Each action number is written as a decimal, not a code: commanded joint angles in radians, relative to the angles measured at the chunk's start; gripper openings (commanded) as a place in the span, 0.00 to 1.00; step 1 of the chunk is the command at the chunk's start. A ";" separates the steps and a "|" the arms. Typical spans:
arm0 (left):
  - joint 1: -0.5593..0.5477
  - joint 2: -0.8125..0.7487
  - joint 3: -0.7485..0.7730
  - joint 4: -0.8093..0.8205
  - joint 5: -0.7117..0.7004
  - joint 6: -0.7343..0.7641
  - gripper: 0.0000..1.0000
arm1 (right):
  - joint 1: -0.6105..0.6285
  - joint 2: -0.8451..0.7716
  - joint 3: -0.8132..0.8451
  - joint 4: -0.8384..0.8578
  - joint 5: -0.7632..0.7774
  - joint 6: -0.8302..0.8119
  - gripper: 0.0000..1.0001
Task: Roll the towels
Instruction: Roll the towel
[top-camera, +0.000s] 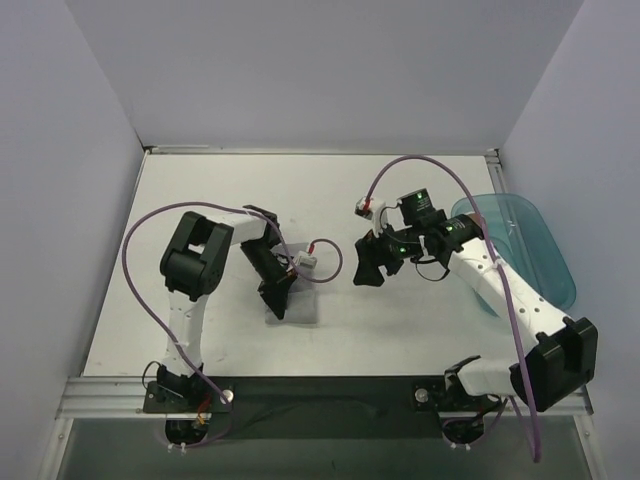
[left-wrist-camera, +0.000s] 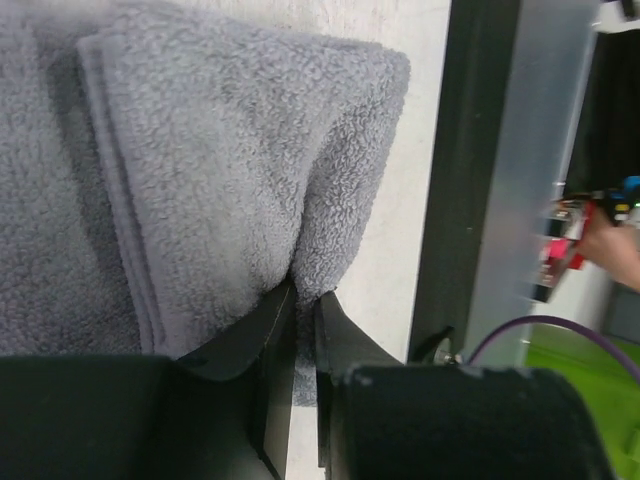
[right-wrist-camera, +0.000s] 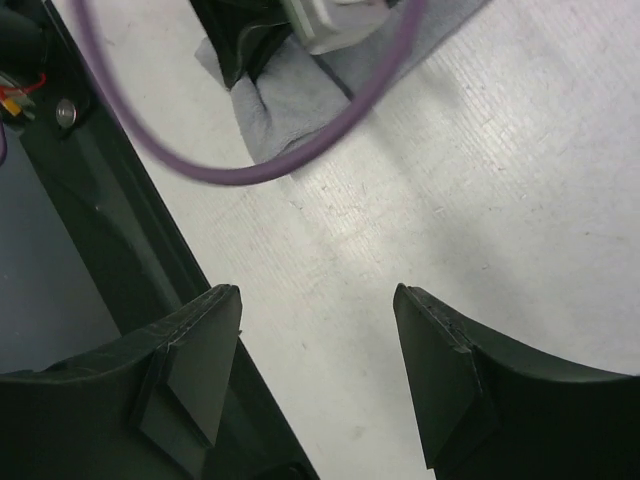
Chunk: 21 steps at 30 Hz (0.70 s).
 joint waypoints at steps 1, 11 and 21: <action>0.026 0.113 0.081 -0.119 -0.012 0.106 0.20 | 0.048 -0.044 0.099 -0.183 0.013 -0.178 0.63; 0.038 0.237 0.191 -0.205 -0.010 0.131 0.21 | 0.423 0.074 0.188 -0.131 0.321 -0.250 0.55; 0.041 0.293 0.196 -0.208 -0.018 0.137 0.23 | 0.638 0.301 0.108 0.198 0.578 -0.379 0.56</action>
